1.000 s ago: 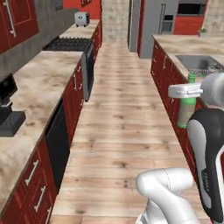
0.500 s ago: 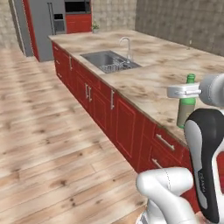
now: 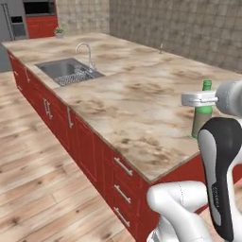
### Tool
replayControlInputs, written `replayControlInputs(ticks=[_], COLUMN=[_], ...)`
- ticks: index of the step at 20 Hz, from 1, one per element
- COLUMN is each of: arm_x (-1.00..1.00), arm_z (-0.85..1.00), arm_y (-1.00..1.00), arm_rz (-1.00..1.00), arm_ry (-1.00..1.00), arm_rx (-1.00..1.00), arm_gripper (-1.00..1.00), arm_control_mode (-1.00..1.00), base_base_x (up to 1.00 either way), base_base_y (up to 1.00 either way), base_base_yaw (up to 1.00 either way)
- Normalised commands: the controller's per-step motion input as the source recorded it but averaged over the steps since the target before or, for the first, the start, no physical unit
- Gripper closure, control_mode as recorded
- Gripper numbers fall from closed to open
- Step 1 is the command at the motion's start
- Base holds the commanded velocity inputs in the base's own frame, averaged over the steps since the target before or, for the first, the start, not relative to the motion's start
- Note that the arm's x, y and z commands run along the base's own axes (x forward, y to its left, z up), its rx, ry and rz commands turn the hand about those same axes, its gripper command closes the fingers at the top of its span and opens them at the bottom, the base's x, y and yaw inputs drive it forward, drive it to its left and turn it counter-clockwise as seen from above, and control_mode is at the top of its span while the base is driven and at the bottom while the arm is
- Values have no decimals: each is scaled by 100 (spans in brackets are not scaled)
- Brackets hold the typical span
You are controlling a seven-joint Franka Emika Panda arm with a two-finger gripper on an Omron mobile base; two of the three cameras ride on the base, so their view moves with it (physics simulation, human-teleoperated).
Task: Get the candle and the beer from the cabinet and move them to the dining counter.
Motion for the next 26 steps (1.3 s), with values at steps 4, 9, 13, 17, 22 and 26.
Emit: replayControlInputs(ticks=[4, 9, 13, 17, 22, 26], arm_x=[0, 0, 0, 0, 0, 0], arm_z=[0, 0, 0, 0, 0, 0], arm_y=[0, 0, 0, 0, 0, 0], arm_rz=[0, 0, 0, 0, 0, 0], arm_ry=[0, 0, 0, 0, 0, 0], arm_rx=[0, 0, 0, 0, 0, 0], arm_gripper=[100, 100, 100, 100, 100, 100], arm_control_mode=[100, 100, 100, 100, 100, 100], base_base_x=[0, 0, 0, 9, 21, 20], base_base_y=[-100, -100, -100, -100, -100, -100], base_base_yaw=[-9, 0, 0, 6, 18, 20])
